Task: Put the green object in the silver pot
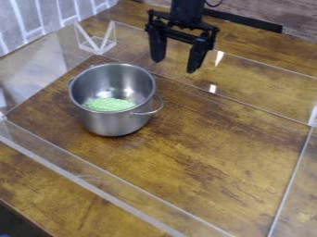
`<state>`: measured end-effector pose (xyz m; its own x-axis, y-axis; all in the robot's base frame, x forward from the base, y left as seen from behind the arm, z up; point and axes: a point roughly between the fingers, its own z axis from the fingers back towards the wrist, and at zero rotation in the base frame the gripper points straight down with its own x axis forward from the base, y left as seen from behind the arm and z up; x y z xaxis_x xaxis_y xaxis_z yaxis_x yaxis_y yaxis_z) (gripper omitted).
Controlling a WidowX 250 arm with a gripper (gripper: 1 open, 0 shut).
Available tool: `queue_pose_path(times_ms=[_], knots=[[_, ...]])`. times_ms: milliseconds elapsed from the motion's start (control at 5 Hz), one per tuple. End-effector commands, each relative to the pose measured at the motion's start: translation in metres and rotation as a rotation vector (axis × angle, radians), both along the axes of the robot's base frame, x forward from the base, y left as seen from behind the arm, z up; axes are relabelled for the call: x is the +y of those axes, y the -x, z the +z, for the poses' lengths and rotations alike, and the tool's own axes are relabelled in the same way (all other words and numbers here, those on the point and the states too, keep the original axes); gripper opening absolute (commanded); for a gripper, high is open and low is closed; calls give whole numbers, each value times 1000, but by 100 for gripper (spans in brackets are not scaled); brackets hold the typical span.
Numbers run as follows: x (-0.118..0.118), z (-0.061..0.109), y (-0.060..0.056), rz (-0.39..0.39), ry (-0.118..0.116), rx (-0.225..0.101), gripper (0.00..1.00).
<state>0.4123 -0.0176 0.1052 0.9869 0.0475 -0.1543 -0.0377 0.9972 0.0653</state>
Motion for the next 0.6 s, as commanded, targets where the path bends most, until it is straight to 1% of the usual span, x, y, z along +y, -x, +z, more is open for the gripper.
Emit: queue_pose_path(times_ms=[0,200,400], knots=[[-1,-1,-4,33,8,-54,100],[5,-29,-2,48,5,-25,100],[20,-11,-3,-7,-11,-38,100]])
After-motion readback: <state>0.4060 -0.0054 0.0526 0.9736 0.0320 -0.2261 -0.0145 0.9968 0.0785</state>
